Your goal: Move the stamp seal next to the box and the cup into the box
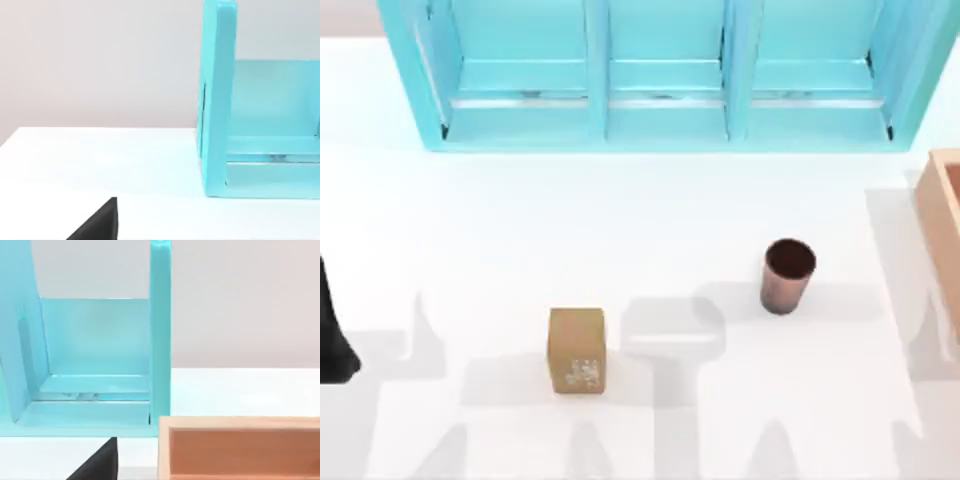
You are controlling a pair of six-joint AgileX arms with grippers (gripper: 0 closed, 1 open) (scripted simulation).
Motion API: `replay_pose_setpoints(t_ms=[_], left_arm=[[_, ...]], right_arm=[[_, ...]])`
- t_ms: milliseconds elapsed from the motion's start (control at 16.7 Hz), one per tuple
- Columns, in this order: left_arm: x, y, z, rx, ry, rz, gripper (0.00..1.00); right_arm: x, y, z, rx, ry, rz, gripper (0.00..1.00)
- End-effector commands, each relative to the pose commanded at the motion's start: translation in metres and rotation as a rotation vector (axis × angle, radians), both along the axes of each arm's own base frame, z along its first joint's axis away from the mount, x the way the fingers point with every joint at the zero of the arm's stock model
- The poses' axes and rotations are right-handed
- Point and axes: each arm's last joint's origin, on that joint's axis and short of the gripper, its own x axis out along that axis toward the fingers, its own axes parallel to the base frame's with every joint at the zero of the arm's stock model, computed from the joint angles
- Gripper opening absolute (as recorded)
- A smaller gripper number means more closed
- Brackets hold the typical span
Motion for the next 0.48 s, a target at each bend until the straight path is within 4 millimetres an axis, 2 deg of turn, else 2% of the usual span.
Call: replay_pose_setpoints(t_ms=[240, 480], left_arm=[[0.0, 0.0, 0.0, 0.0, 0.0, 0.0, 1.0], [0.0, 0.0, 0.0, 0.0, 0.0, 0.0, 1.0]], right_arm=[[0.0, 0.002, 0.004, 0.011, 0.021, 0.021, 1.0], [0.005, 0.013, 0.029, 0.073, 0.169, 0.131, 1.0]])
